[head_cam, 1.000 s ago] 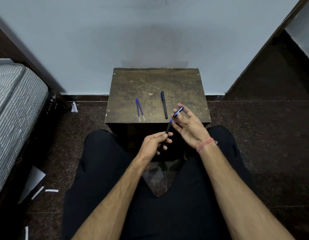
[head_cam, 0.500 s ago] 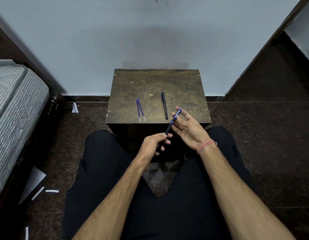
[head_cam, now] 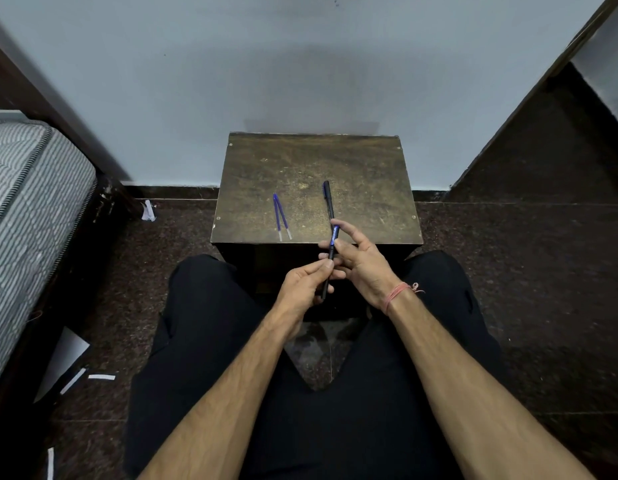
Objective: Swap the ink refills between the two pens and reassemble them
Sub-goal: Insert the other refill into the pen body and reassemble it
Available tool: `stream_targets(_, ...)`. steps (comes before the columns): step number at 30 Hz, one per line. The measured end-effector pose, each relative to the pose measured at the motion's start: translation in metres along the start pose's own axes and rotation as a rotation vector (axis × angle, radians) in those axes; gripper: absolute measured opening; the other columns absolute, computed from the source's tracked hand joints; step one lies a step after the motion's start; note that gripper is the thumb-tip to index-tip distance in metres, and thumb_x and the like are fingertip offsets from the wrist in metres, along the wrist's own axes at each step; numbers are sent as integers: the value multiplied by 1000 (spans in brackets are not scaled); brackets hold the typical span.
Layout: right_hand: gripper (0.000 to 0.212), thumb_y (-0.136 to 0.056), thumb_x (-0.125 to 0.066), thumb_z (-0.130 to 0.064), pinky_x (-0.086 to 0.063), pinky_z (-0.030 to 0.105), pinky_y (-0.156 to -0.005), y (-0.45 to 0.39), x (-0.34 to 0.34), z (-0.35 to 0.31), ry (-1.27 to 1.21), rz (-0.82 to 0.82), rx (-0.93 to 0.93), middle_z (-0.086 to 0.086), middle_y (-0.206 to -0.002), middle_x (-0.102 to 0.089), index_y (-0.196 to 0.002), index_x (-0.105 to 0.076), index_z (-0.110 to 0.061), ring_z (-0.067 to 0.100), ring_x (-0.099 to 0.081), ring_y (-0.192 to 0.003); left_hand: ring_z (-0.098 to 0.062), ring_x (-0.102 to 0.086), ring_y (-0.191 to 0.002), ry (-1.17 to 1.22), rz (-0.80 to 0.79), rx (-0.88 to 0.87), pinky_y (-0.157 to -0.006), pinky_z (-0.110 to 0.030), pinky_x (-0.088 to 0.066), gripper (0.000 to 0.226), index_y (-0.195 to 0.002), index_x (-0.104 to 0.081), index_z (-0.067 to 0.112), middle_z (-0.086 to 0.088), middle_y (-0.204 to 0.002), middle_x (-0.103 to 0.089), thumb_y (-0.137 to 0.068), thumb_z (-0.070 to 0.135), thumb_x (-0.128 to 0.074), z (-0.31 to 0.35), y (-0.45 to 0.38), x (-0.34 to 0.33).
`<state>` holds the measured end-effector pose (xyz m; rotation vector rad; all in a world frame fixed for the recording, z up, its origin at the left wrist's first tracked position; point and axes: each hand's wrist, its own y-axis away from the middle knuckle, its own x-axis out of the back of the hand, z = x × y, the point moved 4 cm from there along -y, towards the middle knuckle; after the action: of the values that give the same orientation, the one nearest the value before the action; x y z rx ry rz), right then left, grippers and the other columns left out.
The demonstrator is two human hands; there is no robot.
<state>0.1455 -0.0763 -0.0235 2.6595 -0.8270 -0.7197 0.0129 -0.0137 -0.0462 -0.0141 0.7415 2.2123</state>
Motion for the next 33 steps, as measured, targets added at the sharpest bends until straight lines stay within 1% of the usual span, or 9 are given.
stream_targets(6,43,-115,-45,-8,-61,28,-77,-2,-7,10,54,-20,-15,10,-100,-75,-150,-55,-32,28,-77,-107,-1,-61,-75,151,32,26,-75,-20,-47,23,-120,-85,21,9,-94,-78,-108,31,-67,-12,-2,1)
stream_targets(8,45,-116,-44,-6,-58,31,-82,-1,-6,14,70,-40,-26,9,-98,-72,-152,-52,-31,29,-75,-110,0,-63,-73,173,39,40,-71,-16,-50,22,-118,-85,20,10,-91,-78,-108,28,-67,-17,-2,2)
stream_targets(13,47,-115,-46,-5,-61,31,-83,1,-1,16,71,-65,-31,12,-101,-72,-154,-50,-30,30,-74,-111,1,-64,-75,158,55,55,-76,-20,-49,22,-121,-83,19,9,-94,-80,-109,27,-66,-19,-1,0)
stream_targets(16,51,-114,-50,-6,-64,34,-87,-1,-1,12,55,-39,19,17,-113,-78,-157,-49,-32,32,-76,-115,-1,-65,-79,94,66,14,-77,-20,-52,28,-127,-81,20,7,-101,-83,-108,33,-66,-11,-3,-2)
stream_targets(21,45,-111,-58,-8,-66,36,-89,-7,-1,4,-51,56,102,15,-116,-81,-151,-52,-27,30,-78,-112,-7,-69,-78,-18,146,-150,-64,-20,-59,29,-132,-79,16,-11,-106,-84,-103,19,-76,-4,-7,0)
stream_targets(24,42,-111,-58,-7,-65,35,-90,-11,2,-1,-31,92,120,13,-119,-81,-150,-52,-21,25,-78,-107,-11,-72,-79,-111,249,-206,-65,-26,-61,24,-122,-83,23,1,-93,-85,-99,19,-82,-10,-5,8)
stream_targets(26,38,-111,-59,-8,-64,32,-86,-15,3,-3,26,99,138,11,-117,-82,-147,-55,-18,21,-80,-105,-10,-74,-80,-158,294,-208,-69,-33,-65,22,-119,-83,31,7,-91,-85,-98,26,-83,-10,-7,13)
stream_targets(29,26,-111,-60,-13,-64,32,-80,-25,7,-6,182,191,167,7,-108,-84,-133,-66,-25,20,-80,-102,-11,-76,-89,-268,393,-230,-85,-39,-66,25,-121,-84,30,11,-104,-80,-97,35,-83,-3,-8,17)
stream_targets(33,23,-105,-66,-17,-64,42,-89,-39,10,-22,794,406,369,-3,-105,-82,-118,-83,-25,17,-78,-95,-9,-73,-97,-342,596,-252,-97,-35,-60,28,-119,-85,26,9,-112,-76,-93,37,-86,18,-11,24)
